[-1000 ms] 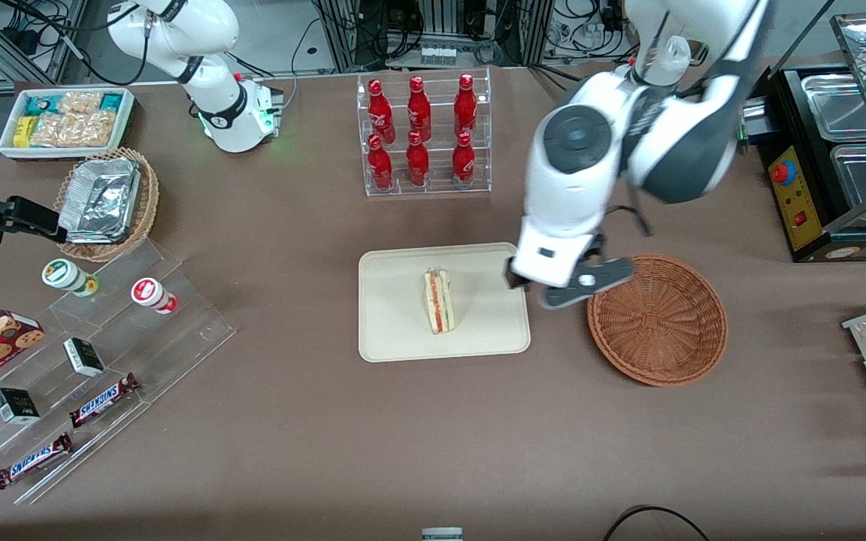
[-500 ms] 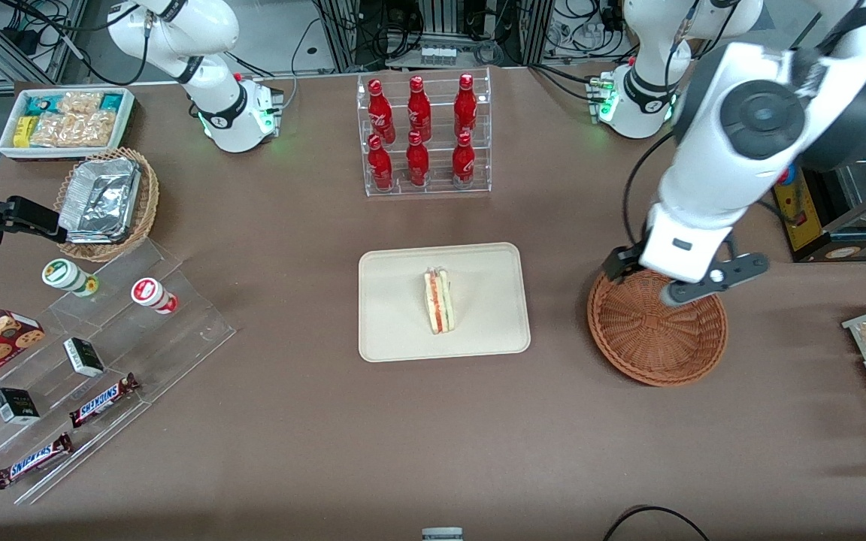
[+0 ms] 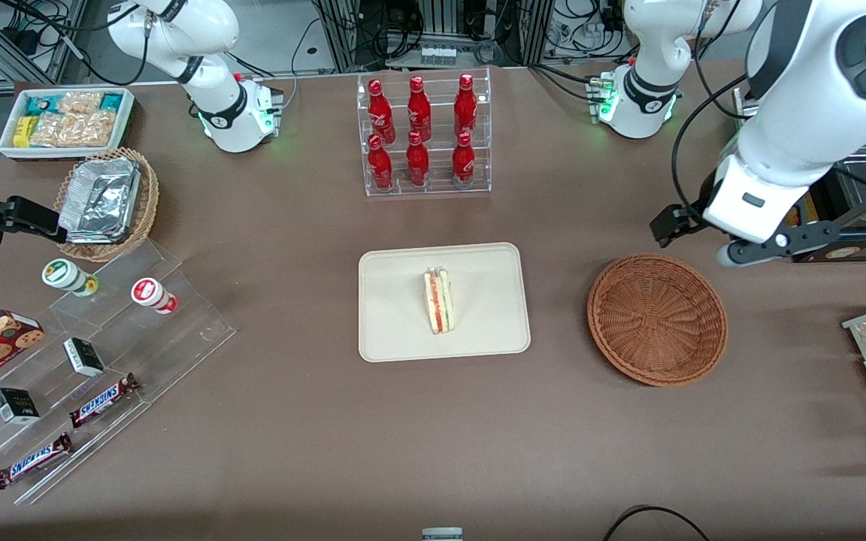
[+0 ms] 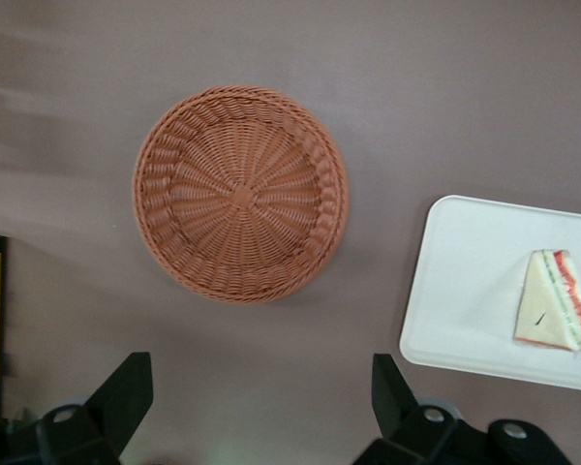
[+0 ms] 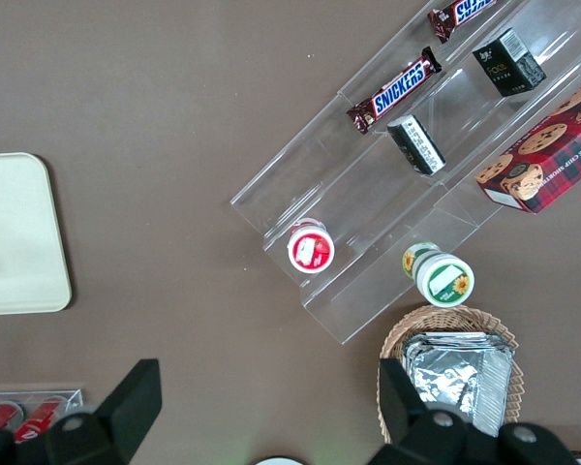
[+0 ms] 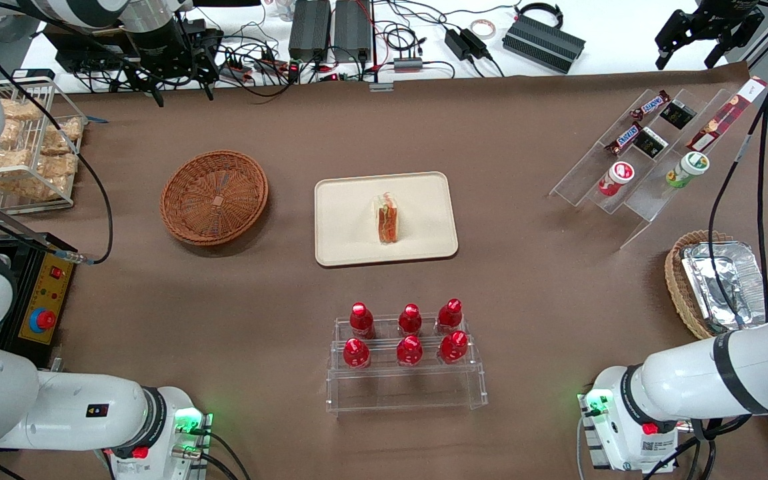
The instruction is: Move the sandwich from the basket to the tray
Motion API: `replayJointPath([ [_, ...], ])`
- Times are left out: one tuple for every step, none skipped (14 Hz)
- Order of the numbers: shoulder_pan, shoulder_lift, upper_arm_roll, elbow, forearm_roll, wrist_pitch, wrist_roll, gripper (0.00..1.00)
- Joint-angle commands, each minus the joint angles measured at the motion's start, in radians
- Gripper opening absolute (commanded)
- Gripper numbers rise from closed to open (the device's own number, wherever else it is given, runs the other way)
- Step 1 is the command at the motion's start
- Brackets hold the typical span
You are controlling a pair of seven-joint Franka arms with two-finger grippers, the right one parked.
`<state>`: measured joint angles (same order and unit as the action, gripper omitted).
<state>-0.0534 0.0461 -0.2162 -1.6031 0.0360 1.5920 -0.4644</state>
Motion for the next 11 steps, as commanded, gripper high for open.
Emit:
replayJointPath([
  [0.061, -0.080, -0.006, -0.080, -0.044, -0.004, 0.099, 1.00],
  [0.081, -0.092, -0.006, -0.092, -0.045, -0.004, 0.130, 1.00],
  [0.084, -0.107, 0.000, -0.103, -0.048, -0.010, 0.162, 1.00],
  [0.069, -0.109, 0.039, -0.109, -0.050, -0.016, 0.179, 1.00],
  [0.034, -0.112, 0.073, -0.110, -0.050, -0.020, 0.182, 1.00],
  [0.000, -0.118, 0.118, -0.110, -0.050, -0.023, 0.184, 1.00],
  [-0.018, -0.120, 0.141, -0.109, -0.050, -0.024, 0.185, 1.00],
  [-0.023, -0.118, 0.146, -0.104, -0.050, -0.024, 0.194, 1.00],
  [-0.023, -0.114, 0.147, -0.101, -0.048, -0.024, 0.197, 1.00],
  [-0.023, -0.109, 0.146, -0.097, -0.048, -0.023, 0.198, 1.00],
  [-0.023, -0.106, 0.146, -0.091, -0.047, -0.017, 0.201, 1.00],
])
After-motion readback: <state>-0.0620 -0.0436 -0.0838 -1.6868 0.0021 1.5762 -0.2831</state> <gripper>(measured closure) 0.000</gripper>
